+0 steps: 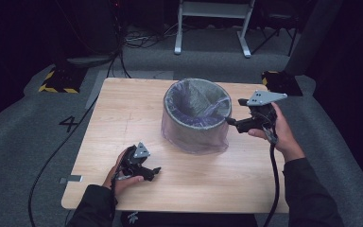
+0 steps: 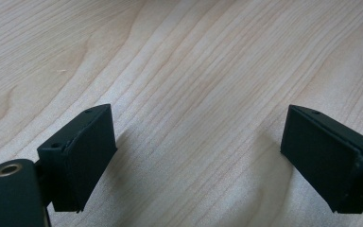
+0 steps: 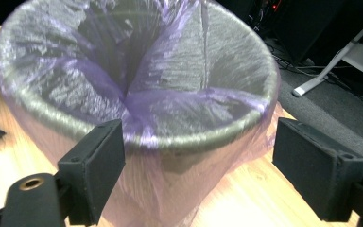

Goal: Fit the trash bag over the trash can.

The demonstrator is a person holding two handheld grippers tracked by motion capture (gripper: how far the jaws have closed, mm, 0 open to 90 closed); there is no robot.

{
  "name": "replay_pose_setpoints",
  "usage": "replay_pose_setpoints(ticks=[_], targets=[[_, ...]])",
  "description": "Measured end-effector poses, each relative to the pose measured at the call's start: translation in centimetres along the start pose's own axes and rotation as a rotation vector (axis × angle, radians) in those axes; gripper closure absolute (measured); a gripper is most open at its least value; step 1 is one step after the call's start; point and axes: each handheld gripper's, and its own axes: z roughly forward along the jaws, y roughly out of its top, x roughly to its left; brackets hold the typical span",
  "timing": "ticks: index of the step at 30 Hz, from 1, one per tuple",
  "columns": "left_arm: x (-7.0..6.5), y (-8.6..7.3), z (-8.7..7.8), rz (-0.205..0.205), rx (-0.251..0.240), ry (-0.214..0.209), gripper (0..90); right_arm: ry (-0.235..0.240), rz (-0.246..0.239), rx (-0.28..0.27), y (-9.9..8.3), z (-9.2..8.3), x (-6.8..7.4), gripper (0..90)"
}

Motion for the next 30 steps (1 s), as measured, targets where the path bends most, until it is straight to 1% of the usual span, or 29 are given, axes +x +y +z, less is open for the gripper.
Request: replay_pose_setpoints(ticks=[14, 30], targets=[[0.0, 0.0, 0.0, -0.002, 0.0, -0.001, 10.5, -0.014, -0.022, 0.051, -1.8, 0.0, 0.4, 17.2], [0.0, 0.0, 0.0, -0.003, -0.001, -0.001, 10.5, -0.001, -0.035, 0.089, -3.1, 0.0, 0.9, 17.2]])
